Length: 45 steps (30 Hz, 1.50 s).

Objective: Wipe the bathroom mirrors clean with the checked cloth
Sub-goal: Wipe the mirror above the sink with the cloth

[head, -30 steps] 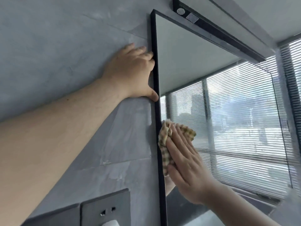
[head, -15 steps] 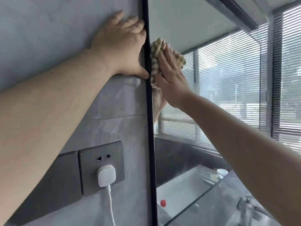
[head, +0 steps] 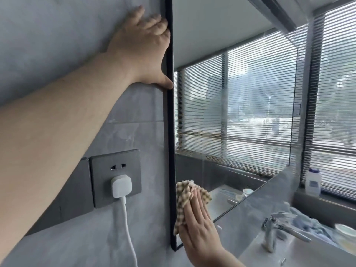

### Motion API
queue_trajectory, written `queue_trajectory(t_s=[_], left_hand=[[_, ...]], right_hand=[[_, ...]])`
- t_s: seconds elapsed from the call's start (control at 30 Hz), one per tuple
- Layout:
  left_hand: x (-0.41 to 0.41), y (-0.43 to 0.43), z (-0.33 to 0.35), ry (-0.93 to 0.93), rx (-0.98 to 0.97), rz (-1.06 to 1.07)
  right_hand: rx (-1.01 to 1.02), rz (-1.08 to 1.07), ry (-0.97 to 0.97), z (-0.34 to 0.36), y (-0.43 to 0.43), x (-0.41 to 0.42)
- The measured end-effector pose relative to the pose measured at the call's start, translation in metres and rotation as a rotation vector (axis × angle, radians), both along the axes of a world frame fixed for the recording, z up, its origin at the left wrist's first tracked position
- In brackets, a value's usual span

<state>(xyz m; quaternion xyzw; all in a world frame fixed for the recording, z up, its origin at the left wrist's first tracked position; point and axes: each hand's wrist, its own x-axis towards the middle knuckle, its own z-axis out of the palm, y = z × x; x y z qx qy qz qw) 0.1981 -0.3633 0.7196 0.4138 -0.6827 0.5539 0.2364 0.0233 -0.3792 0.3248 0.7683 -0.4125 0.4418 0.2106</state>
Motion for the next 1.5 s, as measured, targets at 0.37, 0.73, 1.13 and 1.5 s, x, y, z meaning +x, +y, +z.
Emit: queue_trajectory(t_s=[0.37, 0.73, 1.13, 1.5], left_hand=[[0.001, -0.003, -0.005, 0.02, 0.001, -0.074], [-0.001, -0.001, -0.035, -0.001, 0.035, -0.06], [-0.001, 0.002, -0.121, -0.119, 0.086, 0.18], [-0.002, -0.002, -0.133, -0.1, 0.086, 0.118]], right_hand=[[0.046, -0.06, -0.292, 0.144, -0.005, 0.048], [0.158, -0.133, -0.412, 0.115, 0.001, 0.061], [0.469, -0.279, -0.549, -0.045, 0.026, 0.073], [0.166, -0.231, -0.614, 0.1, -0.003, 0.078]])
